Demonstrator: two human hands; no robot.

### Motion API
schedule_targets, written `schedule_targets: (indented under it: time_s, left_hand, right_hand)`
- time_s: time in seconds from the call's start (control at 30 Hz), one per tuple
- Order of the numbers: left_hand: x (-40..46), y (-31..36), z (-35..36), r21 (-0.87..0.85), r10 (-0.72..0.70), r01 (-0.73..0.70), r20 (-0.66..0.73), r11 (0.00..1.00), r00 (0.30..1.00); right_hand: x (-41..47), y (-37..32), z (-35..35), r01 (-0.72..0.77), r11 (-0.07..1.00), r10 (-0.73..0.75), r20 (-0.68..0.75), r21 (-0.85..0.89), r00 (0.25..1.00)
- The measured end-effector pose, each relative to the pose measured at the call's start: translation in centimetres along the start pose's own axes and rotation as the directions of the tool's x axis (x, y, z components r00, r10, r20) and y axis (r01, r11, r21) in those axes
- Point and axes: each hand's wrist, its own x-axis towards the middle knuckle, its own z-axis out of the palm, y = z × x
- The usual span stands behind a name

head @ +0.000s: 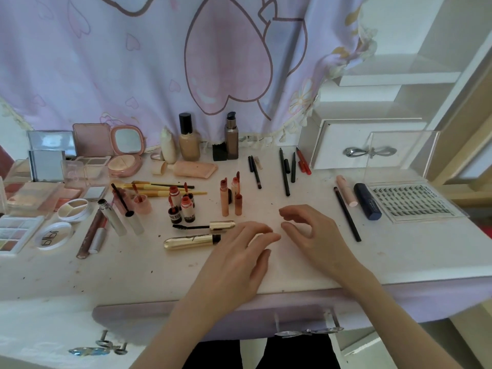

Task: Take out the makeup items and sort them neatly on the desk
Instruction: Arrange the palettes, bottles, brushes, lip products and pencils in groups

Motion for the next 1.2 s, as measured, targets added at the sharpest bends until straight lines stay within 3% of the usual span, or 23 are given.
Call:
schedule_targets:
  time_s: [0.07, 0.27, 0.37, 0.57, 0.7, 0.77, 0.83, 0.9, 1.03, 1.2]
  left_hand:
    - [1.8, 0.7, 1.3, 0.017, -0.009, 0.008, 0.053, 1.0, 0.999]
    - [6.6, 0.4, 5.7, 0.18, -0.251, 0.219, 0.185, 0.959, 0.95]
    - [7.8, 0.0, 6.6, 0.236, -0.327, 0.275, 0.217, 0.932, 0.92]
    - [8.0, -0.5, 7.4, 0.258, -0.333, 0.278, 0.203, 0.925, 0.921]
    - [7.9, -0.5, 7.4, 0.228, -0.317, 0.277, 0.165, 0.934, 0.934]
    - [7.9, -0.5, 7.4, 0.209, -0.311, 0.279, 0.141, 0.937, 0.94]
    - [7.8, -0.5, 7.4, 0.186, -0.308, 0.283, 0.125, 0.941, 0.943]
    - [7.8, -0.5, 7.4, 0.176, -0.304, 0.281, 0.12, 0.943, 0.945]
    - [7.8, -0.5, 7.3, 0.165, -0.292, 0.273, 0.102, 0.948, 0.951]
    - [7.8, -0.6, 7.3, 0.16, -0.293, 0.273, 0.115, 0.949, 0.949]
  right_hand:
    - [0.1, 0.8, -1.4, -0.012, 0.999, 0.011, -0.02, -0.053, 1.0]
    - [2.3, 3.3, -4.1, -0.029, 0.97, 0.021, -0.034, -0.24, 0.999]
    - [5.1, 4.2, -4.2, -0.092, 0.943, 0.097, -0.002, -0.319, 0.995]
    - [9.8, 4.6, -2.8, -0.136, 0.915, 0.144, -0.007, -0.38, 0.99]
    - [12.0, 4.3, -0.9, -0.085, 0.92, 0.105, 0.033, -0.383, 0.994]
    - [12.9, 4.1, 0.0, 0.026, 0.906, 0.013, 0.089, -0.422, 0.996]
    - [14.2, 3.9, 0.8, 0.19, 0.871, -0.088, 0.237, -0.453, 0.967]
    - [15.4, 3.6, 1.6, 0.277, 0.846, -0.077, 0.41, -0.455, 0.909]
    - [17.3, 3.7, 3.1, 0.335, 0.788, 0.025, 0.57, -0.517, 0.821]
    - [18.0, 4.6, 3.3, 0.324, 0.811, 0.037, 0.596, -0.487, 0.802]
